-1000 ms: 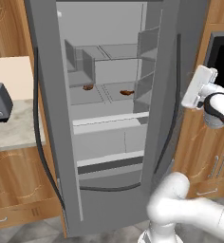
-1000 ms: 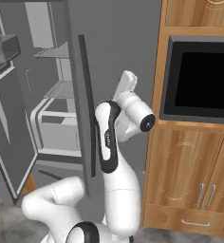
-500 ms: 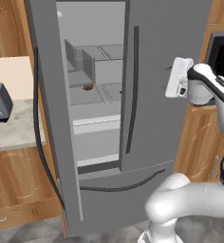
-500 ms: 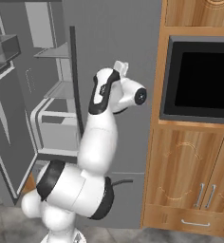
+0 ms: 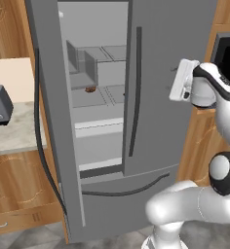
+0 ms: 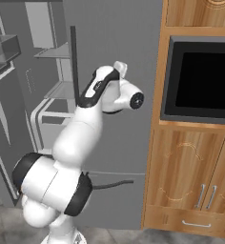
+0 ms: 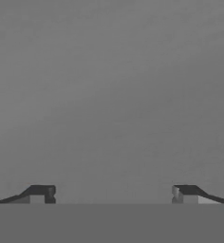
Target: Place the chicken drumstick on the counter behind the older chicken drumstick on the same shelf of the fridge to maintain FIFO order. Close the fridge door when finished.
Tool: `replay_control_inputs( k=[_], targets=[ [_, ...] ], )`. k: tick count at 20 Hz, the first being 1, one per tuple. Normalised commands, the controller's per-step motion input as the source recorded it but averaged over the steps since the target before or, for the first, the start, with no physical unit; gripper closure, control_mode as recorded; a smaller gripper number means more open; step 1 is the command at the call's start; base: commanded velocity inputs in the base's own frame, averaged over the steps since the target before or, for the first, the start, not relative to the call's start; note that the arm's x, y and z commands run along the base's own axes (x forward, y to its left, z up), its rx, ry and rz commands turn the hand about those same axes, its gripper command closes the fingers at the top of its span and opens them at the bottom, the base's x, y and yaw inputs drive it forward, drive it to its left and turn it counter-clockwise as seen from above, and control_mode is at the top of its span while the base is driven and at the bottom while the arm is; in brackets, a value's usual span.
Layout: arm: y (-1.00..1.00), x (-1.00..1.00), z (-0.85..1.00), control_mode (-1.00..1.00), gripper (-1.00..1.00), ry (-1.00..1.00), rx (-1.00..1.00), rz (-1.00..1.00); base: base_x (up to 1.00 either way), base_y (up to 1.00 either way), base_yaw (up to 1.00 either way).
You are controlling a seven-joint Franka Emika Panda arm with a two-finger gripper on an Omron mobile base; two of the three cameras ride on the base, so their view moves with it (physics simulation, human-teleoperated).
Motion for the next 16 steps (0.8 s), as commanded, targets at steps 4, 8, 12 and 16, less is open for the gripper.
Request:
replay_control_inputs(
  k=[4,8,12,16],
  targets=[
    [0.17,-1.0,0.02,-1.0,-1.0,-0.21,-0.09,-0.03,0.0,0.0,0.0],
    [0.07,-0.32,-0.01,-1.0,-1.0,0.0,-0.02,0.0,0.0,0.0,0.0],
    [0.26,-0.98,0.72,-1.0,-1.0,-0.04,-0.15,0.0,0.0,0.0,0.0],
    [0.59,-1.0,0.94,-1.0,-1.0,-0.02,-0.35,0.1,0.0,0.0,0.0]
  ],
)
